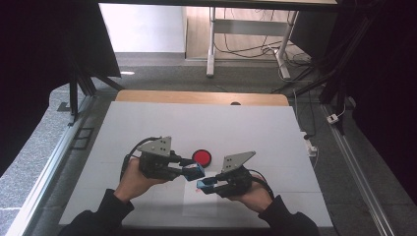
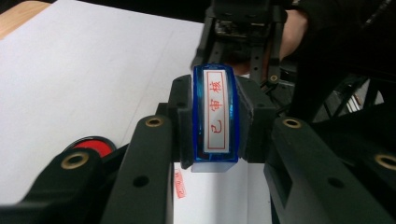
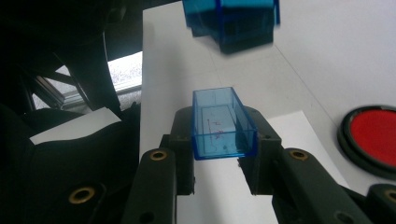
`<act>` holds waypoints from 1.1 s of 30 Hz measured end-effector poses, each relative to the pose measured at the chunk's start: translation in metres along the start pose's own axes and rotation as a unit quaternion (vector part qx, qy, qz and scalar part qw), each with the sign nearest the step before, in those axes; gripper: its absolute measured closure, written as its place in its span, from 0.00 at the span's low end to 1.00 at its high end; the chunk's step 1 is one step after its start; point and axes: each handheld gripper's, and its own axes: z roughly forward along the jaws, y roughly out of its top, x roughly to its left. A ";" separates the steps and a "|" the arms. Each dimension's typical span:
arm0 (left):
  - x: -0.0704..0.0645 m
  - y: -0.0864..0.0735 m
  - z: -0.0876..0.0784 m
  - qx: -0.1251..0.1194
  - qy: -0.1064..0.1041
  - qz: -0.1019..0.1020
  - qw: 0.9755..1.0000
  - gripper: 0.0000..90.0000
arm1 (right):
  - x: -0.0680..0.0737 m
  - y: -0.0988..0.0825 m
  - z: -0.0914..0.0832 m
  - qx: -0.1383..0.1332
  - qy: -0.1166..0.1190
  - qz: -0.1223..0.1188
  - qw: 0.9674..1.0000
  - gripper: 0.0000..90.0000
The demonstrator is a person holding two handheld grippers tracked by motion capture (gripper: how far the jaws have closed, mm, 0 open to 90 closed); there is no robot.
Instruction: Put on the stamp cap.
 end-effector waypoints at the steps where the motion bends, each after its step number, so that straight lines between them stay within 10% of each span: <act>1: 0.000 0.000 0.000 -0.001 -0.004 0.001 1.000 0.78 | 0.000 0.002 0.002 -0.002 0.004 -0.002 1.000 0.76; 27: 0.000 -0.004 0.006 -0.008 -0.061 0.038 0.997 0.78 | 0.004 0.010 0.005 -0.028 0.046 -0.008 0.999 0.77; 33: 0.004 -0.009 0.007 -0.027 -0.081 0.021 0.996 0.78 | 0.007 0.011 0.004 -0.028 0.047 -0.017 0.998 0.77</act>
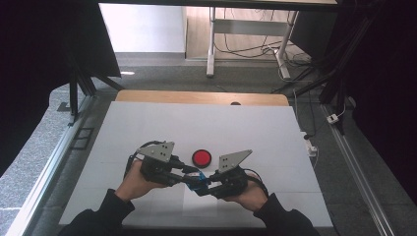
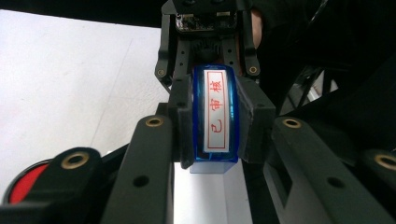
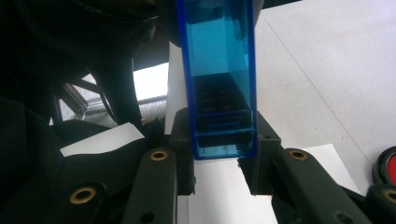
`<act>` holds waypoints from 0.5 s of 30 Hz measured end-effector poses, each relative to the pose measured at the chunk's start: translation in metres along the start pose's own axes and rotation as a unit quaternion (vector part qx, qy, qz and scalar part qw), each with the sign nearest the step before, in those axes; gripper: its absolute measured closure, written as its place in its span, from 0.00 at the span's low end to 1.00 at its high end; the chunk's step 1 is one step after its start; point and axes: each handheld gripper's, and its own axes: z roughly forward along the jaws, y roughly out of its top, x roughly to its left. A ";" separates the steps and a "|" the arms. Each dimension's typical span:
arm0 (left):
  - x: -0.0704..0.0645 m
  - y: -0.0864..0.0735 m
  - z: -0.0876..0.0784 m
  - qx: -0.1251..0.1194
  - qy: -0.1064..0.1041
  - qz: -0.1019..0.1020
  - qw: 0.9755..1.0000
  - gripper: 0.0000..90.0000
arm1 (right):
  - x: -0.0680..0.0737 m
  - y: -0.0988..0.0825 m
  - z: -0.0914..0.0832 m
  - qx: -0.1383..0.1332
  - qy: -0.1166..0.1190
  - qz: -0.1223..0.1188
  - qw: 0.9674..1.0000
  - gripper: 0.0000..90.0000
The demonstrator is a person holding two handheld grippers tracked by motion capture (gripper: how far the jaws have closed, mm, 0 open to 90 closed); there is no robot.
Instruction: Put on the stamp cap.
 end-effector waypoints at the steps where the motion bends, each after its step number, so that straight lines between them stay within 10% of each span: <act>1: 0.001 -0.001 0.000 -0.005 -0.005 -0.004 1.000 0.78 | 0.000 0.000 0.000 -0.002 0.003 -0.004 1.000 0.77; 15: 0.003 -0.003 0.003 0.000 0.007 -0.006 1.000 0.78 | -0.001 -0.002 -0.001 -0.005 -0.008 0.001 1.000 0.75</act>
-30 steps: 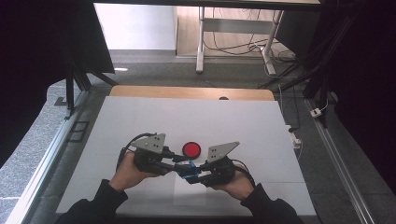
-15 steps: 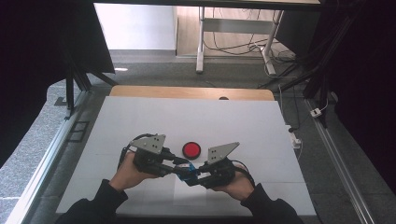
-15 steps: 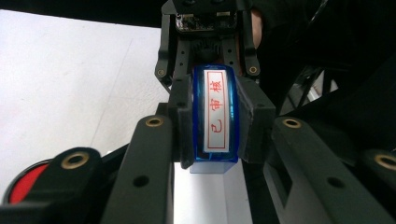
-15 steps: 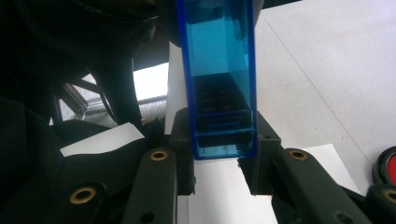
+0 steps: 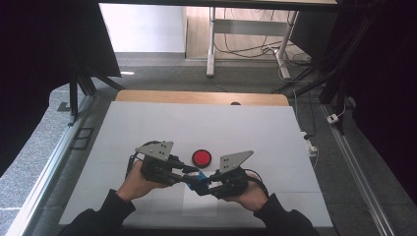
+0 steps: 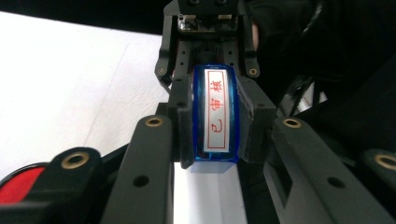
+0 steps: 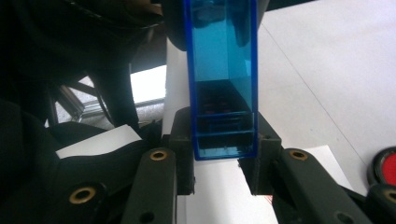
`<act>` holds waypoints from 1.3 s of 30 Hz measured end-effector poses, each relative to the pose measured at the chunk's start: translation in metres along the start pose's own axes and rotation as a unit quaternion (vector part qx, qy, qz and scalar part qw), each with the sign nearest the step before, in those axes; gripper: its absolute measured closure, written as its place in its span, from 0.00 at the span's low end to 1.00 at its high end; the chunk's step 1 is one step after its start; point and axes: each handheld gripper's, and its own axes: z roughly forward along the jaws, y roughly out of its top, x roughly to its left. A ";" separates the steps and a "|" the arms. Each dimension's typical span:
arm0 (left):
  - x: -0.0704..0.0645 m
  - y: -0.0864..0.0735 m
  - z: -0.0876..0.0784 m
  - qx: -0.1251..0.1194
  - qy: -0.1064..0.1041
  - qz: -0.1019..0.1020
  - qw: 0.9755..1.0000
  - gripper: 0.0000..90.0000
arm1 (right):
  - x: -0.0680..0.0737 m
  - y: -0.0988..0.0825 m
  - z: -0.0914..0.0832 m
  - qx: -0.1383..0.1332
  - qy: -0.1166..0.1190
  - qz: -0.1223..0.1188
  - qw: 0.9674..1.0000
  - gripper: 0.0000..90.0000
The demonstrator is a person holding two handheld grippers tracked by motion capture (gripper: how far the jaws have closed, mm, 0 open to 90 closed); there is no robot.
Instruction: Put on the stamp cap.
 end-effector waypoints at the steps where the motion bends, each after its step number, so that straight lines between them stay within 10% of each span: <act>1: 0.000 0.001 0.001 0.004 0.007 0.001 1.000 0.78 | -0.001 -0.001 0.001 -0.001 -0.005 0.002 1.000 0.74; 39: -0.004 0.007 -0.023 0.055 0.123 -0.030 0.990 0.78 | 0.007 -0.012 -0.031 0.017 -0.144 0.066 0.987 0.34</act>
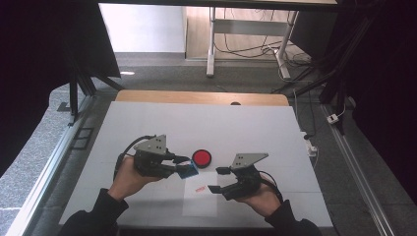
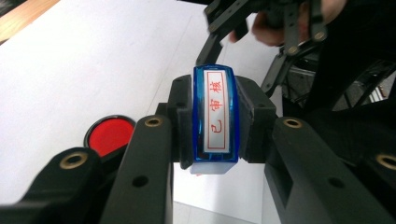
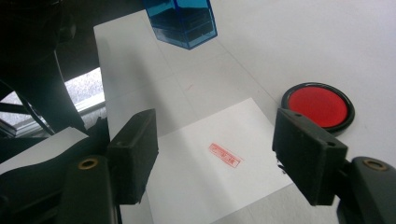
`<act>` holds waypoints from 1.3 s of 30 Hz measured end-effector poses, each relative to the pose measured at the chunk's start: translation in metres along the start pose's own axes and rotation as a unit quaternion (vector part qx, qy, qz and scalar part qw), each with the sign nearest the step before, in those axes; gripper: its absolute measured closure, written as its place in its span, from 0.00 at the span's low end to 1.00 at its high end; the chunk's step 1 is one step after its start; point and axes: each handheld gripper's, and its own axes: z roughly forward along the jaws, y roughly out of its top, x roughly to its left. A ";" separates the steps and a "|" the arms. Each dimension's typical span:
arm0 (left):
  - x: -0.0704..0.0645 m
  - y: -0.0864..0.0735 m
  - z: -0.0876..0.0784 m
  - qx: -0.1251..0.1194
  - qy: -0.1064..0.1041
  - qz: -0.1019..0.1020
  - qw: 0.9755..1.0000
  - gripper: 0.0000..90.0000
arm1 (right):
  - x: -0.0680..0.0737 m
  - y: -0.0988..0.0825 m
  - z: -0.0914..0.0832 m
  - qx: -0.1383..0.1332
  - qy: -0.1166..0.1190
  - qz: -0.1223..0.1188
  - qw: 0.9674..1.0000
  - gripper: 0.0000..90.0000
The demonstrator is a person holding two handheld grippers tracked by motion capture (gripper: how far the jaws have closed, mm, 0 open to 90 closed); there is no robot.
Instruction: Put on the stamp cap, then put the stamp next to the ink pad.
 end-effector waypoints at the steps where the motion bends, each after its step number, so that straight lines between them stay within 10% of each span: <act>1: 0.001 0.000 0.000 0.001 0.002 -0.001 1.000 0.78 | 0.000 -0.001 -0.002 -0.001 -0.001 0.002 1.000 0.34; 39: 0.015 -0.015 -0.024 0.017 0.065 -0.049 0.997 0.78 | 0.005 -0.022 -0.026 0.012 -0.074 0.031 0.997 0.02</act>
